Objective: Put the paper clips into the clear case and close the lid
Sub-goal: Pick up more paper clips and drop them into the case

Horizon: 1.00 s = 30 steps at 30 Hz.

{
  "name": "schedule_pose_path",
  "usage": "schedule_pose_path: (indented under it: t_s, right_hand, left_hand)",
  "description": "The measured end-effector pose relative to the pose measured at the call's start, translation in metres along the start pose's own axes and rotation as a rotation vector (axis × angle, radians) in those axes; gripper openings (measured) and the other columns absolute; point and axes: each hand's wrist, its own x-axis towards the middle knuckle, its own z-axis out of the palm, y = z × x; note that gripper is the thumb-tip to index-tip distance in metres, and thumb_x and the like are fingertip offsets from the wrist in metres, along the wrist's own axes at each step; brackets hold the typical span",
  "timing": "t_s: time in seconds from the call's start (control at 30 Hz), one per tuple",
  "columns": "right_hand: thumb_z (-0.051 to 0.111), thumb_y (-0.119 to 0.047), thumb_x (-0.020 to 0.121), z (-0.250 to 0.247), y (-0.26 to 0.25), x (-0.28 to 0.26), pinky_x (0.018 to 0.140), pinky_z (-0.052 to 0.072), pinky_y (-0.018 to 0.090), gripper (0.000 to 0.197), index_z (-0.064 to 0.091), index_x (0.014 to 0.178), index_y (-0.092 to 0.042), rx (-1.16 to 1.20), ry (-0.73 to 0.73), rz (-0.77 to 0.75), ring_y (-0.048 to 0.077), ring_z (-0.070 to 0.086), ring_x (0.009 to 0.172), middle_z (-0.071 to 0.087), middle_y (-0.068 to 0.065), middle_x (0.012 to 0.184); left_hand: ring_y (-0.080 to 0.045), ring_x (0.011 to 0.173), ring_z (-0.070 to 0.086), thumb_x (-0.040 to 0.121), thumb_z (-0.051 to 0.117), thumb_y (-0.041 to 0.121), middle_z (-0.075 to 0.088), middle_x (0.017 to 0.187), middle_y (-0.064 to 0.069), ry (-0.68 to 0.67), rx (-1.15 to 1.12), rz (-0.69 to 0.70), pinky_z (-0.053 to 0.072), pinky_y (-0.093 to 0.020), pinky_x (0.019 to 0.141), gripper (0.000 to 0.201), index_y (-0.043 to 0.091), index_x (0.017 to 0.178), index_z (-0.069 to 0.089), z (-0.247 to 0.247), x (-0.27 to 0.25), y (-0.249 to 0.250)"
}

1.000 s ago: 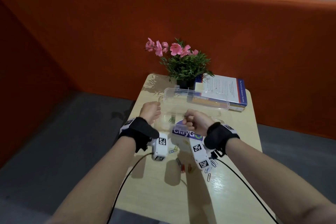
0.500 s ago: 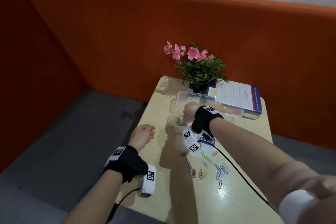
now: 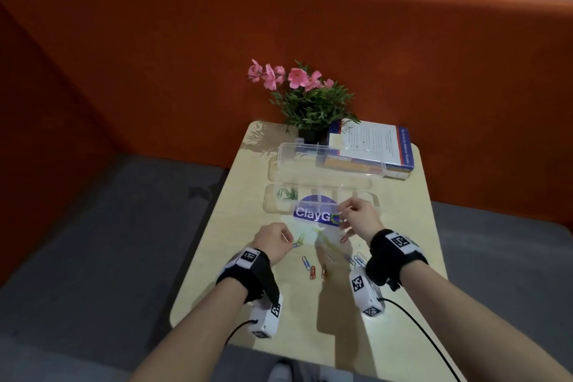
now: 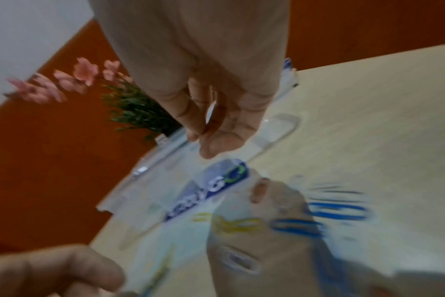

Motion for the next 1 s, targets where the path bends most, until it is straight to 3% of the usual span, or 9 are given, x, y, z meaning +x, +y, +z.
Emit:
schedule_pose_path:
  t_s: [0.17, 0.3, 0.33, 0.4, 0.5, 0.63, 0.73, 0.87, 1.0]
  right_hand:
    - [0.053, -0.005, 0.081, -0.005, 0.041, -0.018, 0.074, 0.054, 0.032, 0.018, 0.057, 0.068, -0.017, -0.237, 0.097, 0.044, 0.024, 0.064, 0.081, 0.071, 0.007, 0.084]
    - [0.066, -0.021, 0.081, 0.001, 0.051, -0.029, 0.055, 0.037, 0.022, 0.01, 0.058, 0.078, -0.016, -0.397, 0.024, -0.021, 0.019, 0.053, 0.075, 0.056, 0.0, 0.083]
    - [0.065, -0.021, 0.082, 0.0, 0.054, -0.029, 0.056, 0.036, 0.023, 0.009, 0.06, 0.084, -0.014, -0.44, 0.031, -0.026, 0.019, 0.051, 0.076, 0.053, 0.0, 0.085]
    - [0.061, -0.019, 0.084, 0.0, 0.058, -0.029, 0.065, 0.037, 0.024, 0.012, 0.064, 0.092, -0.011, -0.48, 0.042, -0.022, 0.02, 0.051, 0.078, 0.052, 0.002, 0.089]
    - [0.056, -0.018, 0.087, 0.005, 0.063, -0.032, 0.069, 0.037, 0.025, 0.005, 0.061, 0.088, -0.018, -0.512, 0.009, -0.038, 0.02, 0.054, 0.081, 0.057, 0.003, 0.093]
    - [0.052, -0.022, 0.088, 0.011, 0.069, -0.035, 0.072, 0.043, 0.027, 0.007, 0.054, 0.082, -0.025, -0.519, -0.006, -0.048, 0.027, 0.064, 0.088, 0.062, 0.005, 0.096]
    - [0.053, -0.029, 0.09, 0.014, 0.067, -0.032, 0.077, 0.047, 0.031, 0.015, 0.061, 0.096, -0.018, -0.546, 0.006, -0.084, 0.026, 0.061, 0.092, 0.061, 0.006, 0.104]
    - [0.052, -0.029, 0.09, 0.022, 0.055, -0.024, 0.081, 0.048, 0.034, 0.021, 0.06, 0.103, -0.014, -0.614, -0.012, -0.11, 0.028, 0.061, 0.096, 0.057, 0.008, 0.108]
    - [0.049, -0.019, 0.09, 0.026, 0.047, -0.017, 0.082, 0.047, 0.036, 0.017, 0.06, 0.1, -0.011, -0.669, -0.051, -0.082, 0.034, 0.06, 0.096, 0.054, 0.012, 0.112]
  left_hand:
    - [-0.028, 0.097, 0.064, 0.08, 0.051, 0.002, 0.068, 0.105, -0.006, -0.013, 0.188, 0.071, 0.049, -0.03, 0.076, 0.022, 0.024, 0.077, 0.053, 0.017, 0.002, 0.013]
    - [-0.028, 0.099, 0.061, 0.086, 0.05, 0.011, 0.065, 0.109, -0.005, -0.067, 0.306, 0.09, 0.046, -0.033, 0.076, 0.011, 0.021, 0.085, 0.056, 0.027, 0.001, 0.014]
    - [-0.028, 0.098, 0.062, 0.087, 0.054, 0.019, 0.066, 0.108, -0.006, -0.08, 0.333, 0.086, 0.047, -0.033, 0.076, 0.002, 0.019, 0.086, 0.056, 0.029, 0.0, 0.014]
    - [-0.029, 0.097, 0.063, 0.085, 0.059, 0.035, 0.067, 0.104, -0.008, -0.098, 0.383, 0.066, 0.049, -0.034, 0.077, 0.022, 0.014, 0.092, 0.059, 0.033, -0.001, 0.013]
    - [-0.029, 0.096, 0.063, 0.081, 0.063, 0.044, 0.067, 0.102, -0.008, -0.094, 0.438, 0.034, 0.05, -0.034, 0.075, 0.038, 0.011, 0.1, 0.06, 0.038, -0.004, 0.013]
    - [-0.026, 0.085, 0.06, 0.08, 0.068, 0.032, 0.066, 0.096, -0.008, -0.089, 0.355, -0.023, 0.053, -0.036, 0.076, 0.022, 0.014, 0.087, 0.057, 0.039, -0.003, 0.014]
    - [-0.029, 0.088, 0.068, 0.081, 0.066, 0.021, 0.07, 0.09, -0.008, -0.089, 0.325, -0.038, 0.057, -0.037, 0.078, 0.015, 0.012, 0.072, 0.059, 0.04, 0.001, 0.013]
    - [-0.03, 0.103, 0.066, 0.086, 0.065, 0.017, 0.072, 0.108, -0.011, -0.064, 0.286, -0.037, 0.055, -0.036, 0.087, 0.017, 0.005, 0.096, 0.072, 0.041, 0.003, 0.009]
    - [-0.028, 0.106, 0.064, 0.084, 0.064, 0.011, 0.071, 0.11, -0.009, -0.035, 0.236, -0.05, 0.054, -0.034, 0.088, 0.01, 0.01, 0.09, 0.071, 0.041, 0.003, 0.006]
